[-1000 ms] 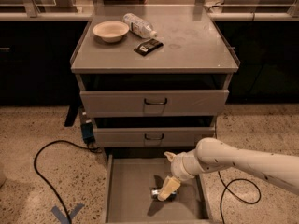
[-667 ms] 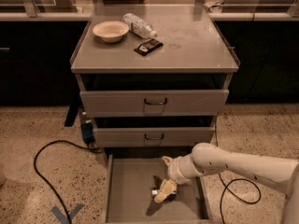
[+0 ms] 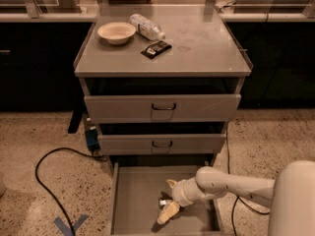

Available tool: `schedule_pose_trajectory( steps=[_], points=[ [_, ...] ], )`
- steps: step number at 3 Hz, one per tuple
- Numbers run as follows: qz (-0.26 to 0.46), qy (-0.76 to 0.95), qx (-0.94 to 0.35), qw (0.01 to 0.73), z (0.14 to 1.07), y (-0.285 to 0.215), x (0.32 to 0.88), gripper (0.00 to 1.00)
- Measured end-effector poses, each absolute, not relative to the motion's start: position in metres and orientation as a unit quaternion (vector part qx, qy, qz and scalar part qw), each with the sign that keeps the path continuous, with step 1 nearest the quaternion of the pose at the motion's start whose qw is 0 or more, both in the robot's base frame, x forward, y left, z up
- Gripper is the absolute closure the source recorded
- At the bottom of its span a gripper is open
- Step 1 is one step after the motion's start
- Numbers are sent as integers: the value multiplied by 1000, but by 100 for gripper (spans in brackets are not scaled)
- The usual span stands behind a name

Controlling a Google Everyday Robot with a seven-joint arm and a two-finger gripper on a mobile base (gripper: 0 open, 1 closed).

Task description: Pick redbull can from bottom drawer and place on counter

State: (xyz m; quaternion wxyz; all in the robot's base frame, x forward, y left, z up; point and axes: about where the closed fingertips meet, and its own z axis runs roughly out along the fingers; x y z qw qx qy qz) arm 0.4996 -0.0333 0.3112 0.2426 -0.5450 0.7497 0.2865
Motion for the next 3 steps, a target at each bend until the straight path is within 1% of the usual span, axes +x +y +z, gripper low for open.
schedule_pose_trajectory(
  steps=[1, 3],
  points=[
    [314, 759, -521, 232, 271, -34, 491, 0],
    [327, 757, -514, 237, 258, -29, 493, 0]
  ],
)
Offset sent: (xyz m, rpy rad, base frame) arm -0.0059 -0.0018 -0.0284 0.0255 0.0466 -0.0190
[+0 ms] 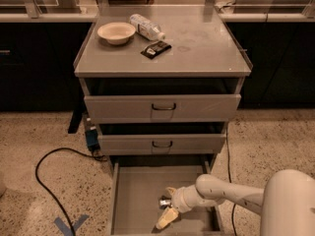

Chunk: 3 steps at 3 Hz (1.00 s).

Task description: Pick redbull can from bottom drawer and place on counter

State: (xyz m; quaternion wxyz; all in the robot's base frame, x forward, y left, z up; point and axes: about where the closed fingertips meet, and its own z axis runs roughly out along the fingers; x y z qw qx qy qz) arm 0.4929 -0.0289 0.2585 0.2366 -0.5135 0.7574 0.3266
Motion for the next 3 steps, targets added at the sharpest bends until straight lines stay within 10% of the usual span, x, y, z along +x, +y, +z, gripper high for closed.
schedule_pose_trajectory(
  steps=[3],
  points=[
    [333, 778, -489, 211, 162, -35, 532, 0]
  ],
)
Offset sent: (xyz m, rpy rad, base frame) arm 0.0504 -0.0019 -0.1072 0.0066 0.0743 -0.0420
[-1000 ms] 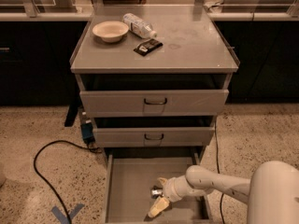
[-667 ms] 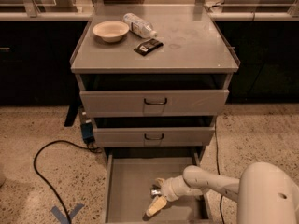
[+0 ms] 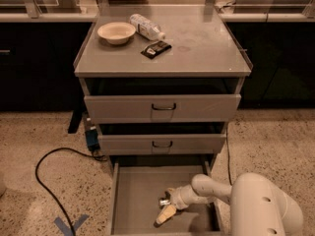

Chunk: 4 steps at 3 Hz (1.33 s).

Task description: Pick redbull can from bottom drawer and place on counter

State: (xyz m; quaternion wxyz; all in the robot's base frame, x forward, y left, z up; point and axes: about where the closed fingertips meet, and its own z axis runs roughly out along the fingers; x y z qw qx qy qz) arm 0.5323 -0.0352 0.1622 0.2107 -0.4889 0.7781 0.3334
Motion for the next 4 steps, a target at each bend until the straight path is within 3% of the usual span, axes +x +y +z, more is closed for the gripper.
schedule_pose_trajectory(
  steps=[2, 4],
  points=[
    [303, 801, -485, 177, 127, -65, 547, 0],
    [302, 802, -485, 177, 126, -66, 548, 41]
  ],
)
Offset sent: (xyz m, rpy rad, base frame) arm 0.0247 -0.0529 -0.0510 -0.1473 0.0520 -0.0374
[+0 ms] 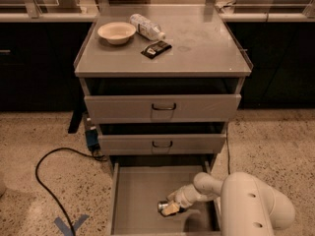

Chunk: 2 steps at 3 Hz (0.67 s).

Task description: Pick redbull can from bottom drawer and place on counter

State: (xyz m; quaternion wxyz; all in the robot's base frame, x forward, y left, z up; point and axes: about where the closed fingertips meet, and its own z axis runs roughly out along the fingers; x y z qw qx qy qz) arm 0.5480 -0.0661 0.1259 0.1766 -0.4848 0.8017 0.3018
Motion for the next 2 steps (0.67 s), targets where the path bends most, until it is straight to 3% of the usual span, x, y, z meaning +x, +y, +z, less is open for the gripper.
schedule_pose_trajectory(
  steps=[2],
  points=[
    [303, 802, -484, 176, 126, -66, 547, 89]
  ],
)
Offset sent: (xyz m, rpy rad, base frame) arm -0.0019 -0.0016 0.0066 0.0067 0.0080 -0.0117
